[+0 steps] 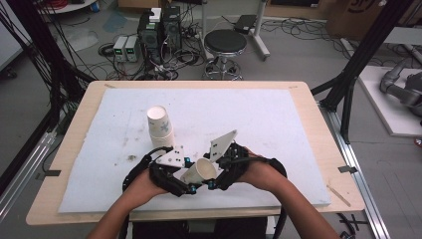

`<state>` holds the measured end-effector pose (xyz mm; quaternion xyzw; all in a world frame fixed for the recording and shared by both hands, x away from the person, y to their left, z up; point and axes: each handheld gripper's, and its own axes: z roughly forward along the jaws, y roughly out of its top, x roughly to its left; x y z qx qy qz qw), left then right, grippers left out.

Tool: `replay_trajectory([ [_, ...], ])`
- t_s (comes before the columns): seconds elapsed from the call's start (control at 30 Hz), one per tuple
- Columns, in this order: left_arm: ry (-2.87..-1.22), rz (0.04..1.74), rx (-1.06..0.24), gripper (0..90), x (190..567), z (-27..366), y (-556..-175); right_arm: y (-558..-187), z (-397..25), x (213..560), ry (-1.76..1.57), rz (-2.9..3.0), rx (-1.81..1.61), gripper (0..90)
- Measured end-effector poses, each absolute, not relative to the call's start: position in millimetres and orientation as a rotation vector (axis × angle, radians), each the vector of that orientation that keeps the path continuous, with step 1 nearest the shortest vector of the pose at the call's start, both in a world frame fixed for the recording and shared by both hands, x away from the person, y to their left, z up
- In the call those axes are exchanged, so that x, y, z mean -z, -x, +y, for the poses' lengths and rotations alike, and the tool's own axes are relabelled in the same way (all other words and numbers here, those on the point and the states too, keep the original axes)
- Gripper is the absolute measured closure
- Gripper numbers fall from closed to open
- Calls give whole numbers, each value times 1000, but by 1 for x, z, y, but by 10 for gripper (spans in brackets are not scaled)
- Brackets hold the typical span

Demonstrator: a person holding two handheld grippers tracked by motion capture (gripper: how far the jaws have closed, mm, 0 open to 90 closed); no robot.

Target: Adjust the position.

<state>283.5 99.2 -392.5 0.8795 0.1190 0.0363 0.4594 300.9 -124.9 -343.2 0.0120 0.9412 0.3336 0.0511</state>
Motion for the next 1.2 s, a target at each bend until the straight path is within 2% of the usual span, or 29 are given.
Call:
replay_trajectory([
  [0.17, -2112, 352, -85, 315, 397, 110, -282, -302, -141, 340, -129, 2808, -1195, 217],
  [0.5, -1993, 462, -178, 301, 406, 141, -272, -301, -190, 358, -418, 2620, -1410, 219],
  [0.87, -1834, 586, -324, 300, 403, 180, -259, -303, -224, 362, -559, 2516, -1404, 219],
  [1.2, -1696, 673, -456, 302, 407, 215, -251, -288, -256, 379, -797, 2322, -1318, 219],
])
